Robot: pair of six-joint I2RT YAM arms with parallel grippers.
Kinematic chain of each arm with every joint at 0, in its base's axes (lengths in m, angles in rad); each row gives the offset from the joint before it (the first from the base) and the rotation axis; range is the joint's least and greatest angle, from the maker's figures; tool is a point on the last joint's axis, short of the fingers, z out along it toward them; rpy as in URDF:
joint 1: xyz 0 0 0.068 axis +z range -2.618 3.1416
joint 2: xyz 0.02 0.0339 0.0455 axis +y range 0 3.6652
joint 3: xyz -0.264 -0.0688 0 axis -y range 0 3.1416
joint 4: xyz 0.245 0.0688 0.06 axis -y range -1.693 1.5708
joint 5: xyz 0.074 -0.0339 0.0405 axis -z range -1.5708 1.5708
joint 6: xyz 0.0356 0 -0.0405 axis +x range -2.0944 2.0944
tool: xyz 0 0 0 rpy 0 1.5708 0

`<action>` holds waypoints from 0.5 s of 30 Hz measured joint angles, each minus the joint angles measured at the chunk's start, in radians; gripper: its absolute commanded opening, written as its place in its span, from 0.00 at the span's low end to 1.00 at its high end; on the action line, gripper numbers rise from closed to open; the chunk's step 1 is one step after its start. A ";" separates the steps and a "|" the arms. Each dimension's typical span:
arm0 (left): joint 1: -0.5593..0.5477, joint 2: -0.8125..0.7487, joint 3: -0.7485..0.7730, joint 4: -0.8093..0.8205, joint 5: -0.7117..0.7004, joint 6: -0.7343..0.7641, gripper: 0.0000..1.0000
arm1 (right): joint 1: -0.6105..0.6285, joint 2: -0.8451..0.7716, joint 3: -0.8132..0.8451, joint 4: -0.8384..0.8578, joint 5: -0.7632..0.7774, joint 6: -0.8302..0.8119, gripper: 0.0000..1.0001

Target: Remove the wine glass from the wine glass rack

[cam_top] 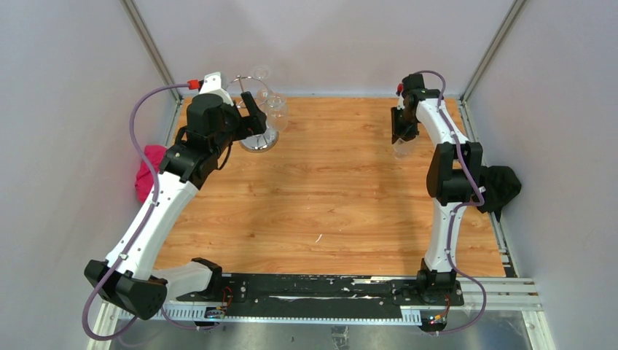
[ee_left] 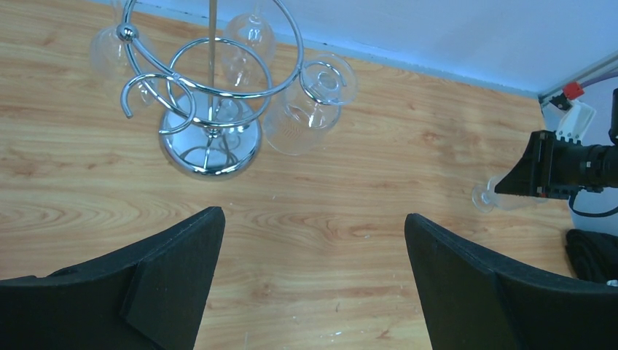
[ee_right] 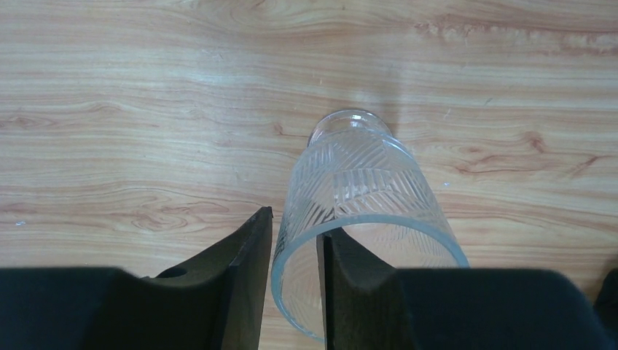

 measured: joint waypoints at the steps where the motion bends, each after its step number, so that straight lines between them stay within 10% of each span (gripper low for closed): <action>1: 0.000 0.001 0.000 0.000 0.000 0.000 1.00 | 0.000 0.000 0.000 -0.003 0.002 0.001 0.35; 15: 0.000 0.010 0.000 0.000 0.003 -0.004 1.00 | 0.000 -0.197 -0.002 -0.048 0.053 0.024 0.35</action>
